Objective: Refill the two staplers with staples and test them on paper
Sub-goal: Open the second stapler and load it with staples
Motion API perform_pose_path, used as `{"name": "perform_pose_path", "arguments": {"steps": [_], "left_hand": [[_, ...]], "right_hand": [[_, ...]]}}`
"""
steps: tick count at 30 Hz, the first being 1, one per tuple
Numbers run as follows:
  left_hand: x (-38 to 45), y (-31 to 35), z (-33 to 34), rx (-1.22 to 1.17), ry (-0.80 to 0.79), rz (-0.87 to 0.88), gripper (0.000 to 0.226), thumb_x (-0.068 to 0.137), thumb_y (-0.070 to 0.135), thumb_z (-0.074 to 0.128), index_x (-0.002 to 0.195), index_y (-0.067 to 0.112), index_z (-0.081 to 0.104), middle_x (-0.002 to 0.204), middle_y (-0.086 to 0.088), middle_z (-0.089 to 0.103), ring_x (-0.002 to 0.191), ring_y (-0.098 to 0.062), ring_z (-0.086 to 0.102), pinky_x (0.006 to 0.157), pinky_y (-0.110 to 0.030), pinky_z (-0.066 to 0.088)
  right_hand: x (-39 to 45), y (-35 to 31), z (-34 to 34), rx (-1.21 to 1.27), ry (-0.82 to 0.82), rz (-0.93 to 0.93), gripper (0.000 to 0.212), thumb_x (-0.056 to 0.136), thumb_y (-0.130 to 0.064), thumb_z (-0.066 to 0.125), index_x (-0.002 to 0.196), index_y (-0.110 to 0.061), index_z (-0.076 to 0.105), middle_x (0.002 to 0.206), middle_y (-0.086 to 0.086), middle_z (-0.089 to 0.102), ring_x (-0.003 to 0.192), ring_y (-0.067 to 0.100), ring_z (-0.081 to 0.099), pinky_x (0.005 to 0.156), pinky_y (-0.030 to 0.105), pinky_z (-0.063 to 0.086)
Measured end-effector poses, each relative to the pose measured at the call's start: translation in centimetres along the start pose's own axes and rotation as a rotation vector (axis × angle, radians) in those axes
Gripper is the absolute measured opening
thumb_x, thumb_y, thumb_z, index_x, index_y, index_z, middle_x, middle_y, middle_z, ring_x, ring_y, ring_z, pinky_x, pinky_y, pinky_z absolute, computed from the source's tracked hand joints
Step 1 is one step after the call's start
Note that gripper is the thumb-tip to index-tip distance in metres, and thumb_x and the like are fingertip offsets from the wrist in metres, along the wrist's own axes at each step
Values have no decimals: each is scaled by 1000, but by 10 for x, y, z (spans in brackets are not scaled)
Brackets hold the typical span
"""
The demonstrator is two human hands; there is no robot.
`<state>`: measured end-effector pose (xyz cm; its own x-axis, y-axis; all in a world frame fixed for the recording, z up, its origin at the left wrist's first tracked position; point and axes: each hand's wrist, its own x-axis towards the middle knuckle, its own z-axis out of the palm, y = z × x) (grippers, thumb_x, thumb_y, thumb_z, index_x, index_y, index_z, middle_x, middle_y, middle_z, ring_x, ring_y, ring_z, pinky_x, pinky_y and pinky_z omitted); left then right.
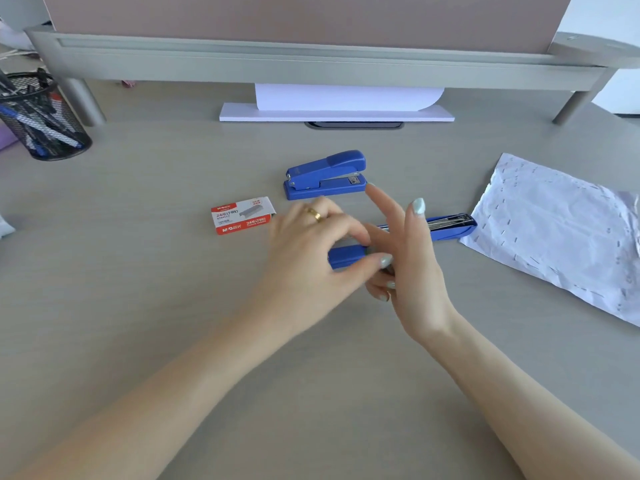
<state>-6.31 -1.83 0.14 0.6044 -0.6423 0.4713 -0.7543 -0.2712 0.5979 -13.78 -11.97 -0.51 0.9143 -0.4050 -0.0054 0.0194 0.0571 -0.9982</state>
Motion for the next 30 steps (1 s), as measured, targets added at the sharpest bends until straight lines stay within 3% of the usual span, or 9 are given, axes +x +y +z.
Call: {"name": "perform_pose_path", "arguments": {"steps": [3, 5, 9, 14, 20, 23, 25, 28, 30], "left_hand": [[-4, 2, 9, -120, -97, -107, 15, 70, 52, 57, 71, 37, 58, 78, 17, 53, 83, 4, 44, 77, -17, 33], [-4, 3, 9, -237, -139, -177, 8, 78, 31, 64, 71, 29, 61, 63, 21, 55, 71, 10, 47, 65, -8, 33], [0, -4, 6, -429, -110, -330, 13, 83, 20, 62, 77, 31, 64, 63, 25, 62, 60, 4, 47, 56, -6, 36], [4, -15, 4, -419, -10, -344, 16, 82, 21, 62, 83, 37, 65, 69, 33, 59, 65, 1, 47, 59, -7, 37], [6, -16, 7, -420, 0, -302, 20, 81, 19, 63, 80, 39, 64, 68, 35, 61, 68, 6, 50, 61, -6, 38], [6, -23, 7, -345, -5, -291, 17, 81, 22, 64, 85, 39, 65, 72, 31, 60, 72, 10, 47, 65, -3, 34], [7, -32, 7, -189, 7, -260, 17, 79, 26, 67, 93, 34, 67, 87, 25, 55, 83, 8, 41, 75, -3, 31], [7, -46, 6, 31, -35, -270, 29, 75, 32, 69, 105, 30, 66, 100, 14, 47, 98, -3, 33, 86, -21, 27], [6, -51, 6, 100, -76, -295, 33, 74, 35, 69, 106, 31, 64, 103, 14, 45, 102, -8, 35, 87, -24, 24]], "right_hand": [[0, 4, -4, -58, -79, -26, 61, 82, -65, 9, 139, -50, 23, 111, -16, 67, 49, 13, 21, 48, 21, 30], [1, 4, -6, -78, -113, -30, 59, 83, -64, 9, 139, -50, 20, 124, -16, 62, 47, 10, 27, 50, 21, 33], [6, -1, -10, -30, -46, 4, 43, 92, -53, 30, 133, -42, 38, 126, -19, 57, 65, 7, 55, 60, 21, 47], [13, -5, -30, -311, 119, -168, 22, 86, -23, 63, 103, -35, 58, 105, -19, 61, 62, 9, 46, 61, 13, 44], [19, 0, -31, -474, 72, -281, 15, 81, -15, 69, 79, -29, 69, 72, -25, 66, 65, -2, 54, 66, 7, 39], [26, 0, -33, -491, 32, -283, 17, 81, -11, 68, 78, -28, 71, 71, -18, 69, 71, -2, 61, 69, 7, 43], [34, -1, -38, -575, -1, -313, 16, 82, -9, 68, 81, -24, 72, 74, -17, 68, 74, -2, 62, 70, 8, 42], [47, 0, -45, -739, -70, -378, 13, 81, -4, 67, 85, -14, 75, 82, -6, 68, 76, 6, 61, 69, 9, 41], [53, 2, -49, -775, -112, -384, 14, 81, -2, 66, 85, -12, 75, 83, -3, 68, 73, 8, 60, 65, 8, 39]]}}
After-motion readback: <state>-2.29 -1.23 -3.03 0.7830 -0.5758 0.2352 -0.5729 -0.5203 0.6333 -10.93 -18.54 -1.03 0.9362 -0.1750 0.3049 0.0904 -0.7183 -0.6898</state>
